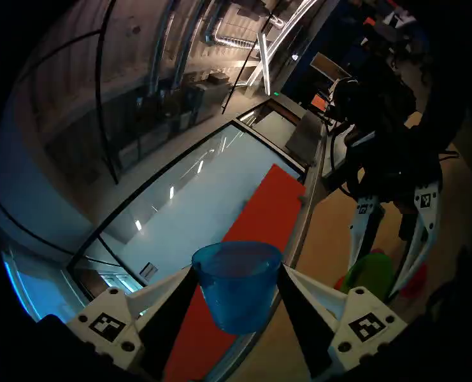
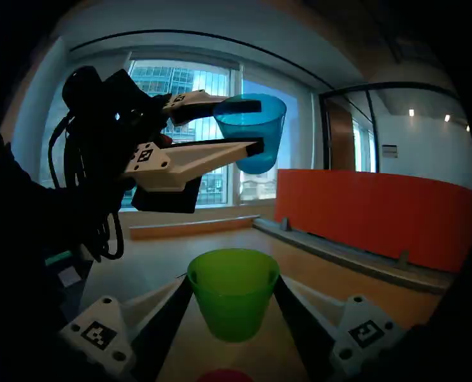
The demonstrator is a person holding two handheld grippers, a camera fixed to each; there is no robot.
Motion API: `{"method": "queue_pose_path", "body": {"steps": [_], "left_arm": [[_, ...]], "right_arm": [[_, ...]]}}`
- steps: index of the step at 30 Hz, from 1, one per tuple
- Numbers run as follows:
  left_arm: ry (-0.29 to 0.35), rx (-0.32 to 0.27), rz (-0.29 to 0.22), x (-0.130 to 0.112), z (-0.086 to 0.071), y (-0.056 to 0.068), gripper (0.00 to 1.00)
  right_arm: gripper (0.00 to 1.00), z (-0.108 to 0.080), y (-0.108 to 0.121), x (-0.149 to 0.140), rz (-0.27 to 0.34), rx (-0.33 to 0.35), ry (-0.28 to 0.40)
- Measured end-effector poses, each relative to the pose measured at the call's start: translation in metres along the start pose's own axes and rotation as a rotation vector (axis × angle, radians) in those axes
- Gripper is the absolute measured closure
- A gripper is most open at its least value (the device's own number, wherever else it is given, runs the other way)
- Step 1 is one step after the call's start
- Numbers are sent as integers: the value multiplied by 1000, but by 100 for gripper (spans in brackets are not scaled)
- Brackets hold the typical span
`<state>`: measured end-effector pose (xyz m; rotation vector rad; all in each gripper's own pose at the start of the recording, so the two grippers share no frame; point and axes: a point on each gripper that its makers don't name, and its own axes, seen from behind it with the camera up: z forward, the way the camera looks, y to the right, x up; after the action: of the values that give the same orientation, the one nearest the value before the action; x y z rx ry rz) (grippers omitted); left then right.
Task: Pour water
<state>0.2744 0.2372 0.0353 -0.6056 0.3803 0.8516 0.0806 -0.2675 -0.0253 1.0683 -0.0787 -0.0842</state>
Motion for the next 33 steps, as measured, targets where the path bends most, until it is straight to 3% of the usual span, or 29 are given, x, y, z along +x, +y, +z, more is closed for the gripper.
{"method": "queue_pose_path", "body": {"steps": [12,33], "left_arm": [[9,29,74,4,3,-7,15],[14,26,190,10,9,-2,15]], "right_arm": [[10,-1,1,2,0,-4,2],[10,-3,4,2,1,-9,7]]}}
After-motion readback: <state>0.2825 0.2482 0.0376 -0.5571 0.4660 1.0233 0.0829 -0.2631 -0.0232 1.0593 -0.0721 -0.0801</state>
